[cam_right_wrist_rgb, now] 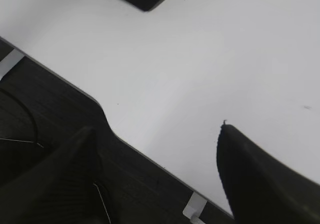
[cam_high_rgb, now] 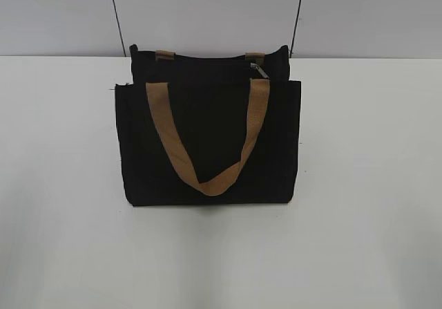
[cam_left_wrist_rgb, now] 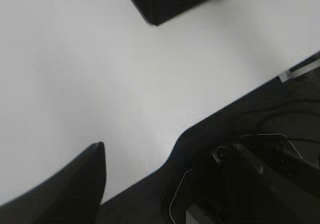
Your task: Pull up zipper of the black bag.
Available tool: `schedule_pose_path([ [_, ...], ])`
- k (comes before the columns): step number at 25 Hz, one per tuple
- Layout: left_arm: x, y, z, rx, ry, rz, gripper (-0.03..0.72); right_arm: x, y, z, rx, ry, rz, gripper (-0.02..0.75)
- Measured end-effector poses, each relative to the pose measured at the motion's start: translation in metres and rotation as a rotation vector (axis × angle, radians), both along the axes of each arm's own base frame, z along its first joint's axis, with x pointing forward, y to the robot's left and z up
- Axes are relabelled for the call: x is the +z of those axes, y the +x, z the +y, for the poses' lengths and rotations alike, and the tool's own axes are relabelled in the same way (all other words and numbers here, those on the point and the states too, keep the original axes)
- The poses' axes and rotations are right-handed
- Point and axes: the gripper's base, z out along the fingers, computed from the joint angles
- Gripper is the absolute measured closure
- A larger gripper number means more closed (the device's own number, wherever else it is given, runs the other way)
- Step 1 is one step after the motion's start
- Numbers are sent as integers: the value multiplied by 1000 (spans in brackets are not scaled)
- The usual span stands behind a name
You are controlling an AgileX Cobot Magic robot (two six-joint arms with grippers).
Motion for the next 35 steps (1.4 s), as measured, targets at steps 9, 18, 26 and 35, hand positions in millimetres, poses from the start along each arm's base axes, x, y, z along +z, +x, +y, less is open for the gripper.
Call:
schedule_pose_path([
  [9, -2, -42, 30, -71, -99, -177, 134, 0, -2, 3, 35, 19, 10, 176],
  [18, -8, -43, 28, -83, -121, -184, 181, 0, -2, 3, 36, 20, 9, 176],
  [26, -8, -45, 32, 8, -134, -212, 225, 0, -1, 3, -27, 36, 15, 176],
  [35, -6, -65, 44, 443, -139, -382, 228, 3, -12, -1, -484, 133, -94, 176],
])
